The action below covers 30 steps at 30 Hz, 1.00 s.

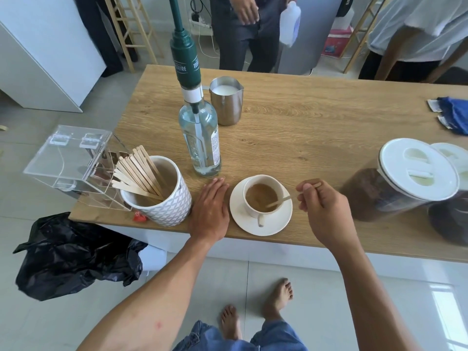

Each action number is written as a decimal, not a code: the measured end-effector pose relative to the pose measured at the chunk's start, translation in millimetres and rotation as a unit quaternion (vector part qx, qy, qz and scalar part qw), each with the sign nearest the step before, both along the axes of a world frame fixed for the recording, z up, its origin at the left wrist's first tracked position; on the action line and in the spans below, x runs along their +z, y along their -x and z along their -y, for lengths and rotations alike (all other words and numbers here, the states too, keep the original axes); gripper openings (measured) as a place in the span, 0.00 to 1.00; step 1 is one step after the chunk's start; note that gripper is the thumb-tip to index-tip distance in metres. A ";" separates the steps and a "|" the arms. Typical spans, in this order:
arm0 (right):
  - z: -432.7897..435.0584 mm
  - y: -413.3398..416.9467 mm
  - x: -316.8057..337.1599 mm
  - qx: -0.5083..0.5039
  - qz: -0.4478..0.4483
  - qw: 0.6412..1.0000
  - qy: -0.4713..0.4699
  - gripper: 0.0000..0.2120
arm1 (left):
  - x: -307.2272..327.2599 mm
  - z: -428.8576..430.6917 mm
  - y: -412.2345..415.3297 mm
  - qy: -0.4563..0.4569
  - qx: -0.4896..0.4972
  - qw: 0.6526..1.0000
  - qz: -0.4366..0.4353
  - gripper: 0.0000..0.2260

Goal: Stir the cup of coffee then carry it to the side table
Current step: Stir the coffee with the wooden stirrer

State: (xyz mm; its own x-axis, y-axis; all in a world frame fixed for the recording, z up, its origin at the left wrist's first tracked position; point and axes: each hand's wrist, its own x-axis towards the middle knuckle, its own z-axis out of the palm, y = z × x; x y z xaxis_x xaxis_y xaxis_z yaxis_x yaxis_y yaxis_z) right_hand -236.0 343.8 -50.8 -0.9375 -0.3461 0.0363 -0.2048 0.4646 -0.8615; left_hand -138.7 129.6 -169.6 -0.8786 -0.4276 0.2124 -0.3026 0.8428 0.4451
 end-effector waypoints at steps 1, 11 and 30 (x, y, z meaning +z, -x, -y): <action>-0.8 0.9 0.7 -0.014 -0.004 1.000 0.005 0.10 | 0.0 0.1 0.2 0.000 0.000 1.000 -0.001 0.22; 1.8 0.2 0.2 -0.003 -0.036 0.999 -0.007 0.09 | 0.9 1.0 0.0 -0.003 0.000 1.000 -0.002 0.21; 5.4 -4.2 -1.4 0.022 -0.025 0.999 -0.006 0.09 | 1.8 1.5 -0.6 -0.007 0.001 1.000 -0.006 0.22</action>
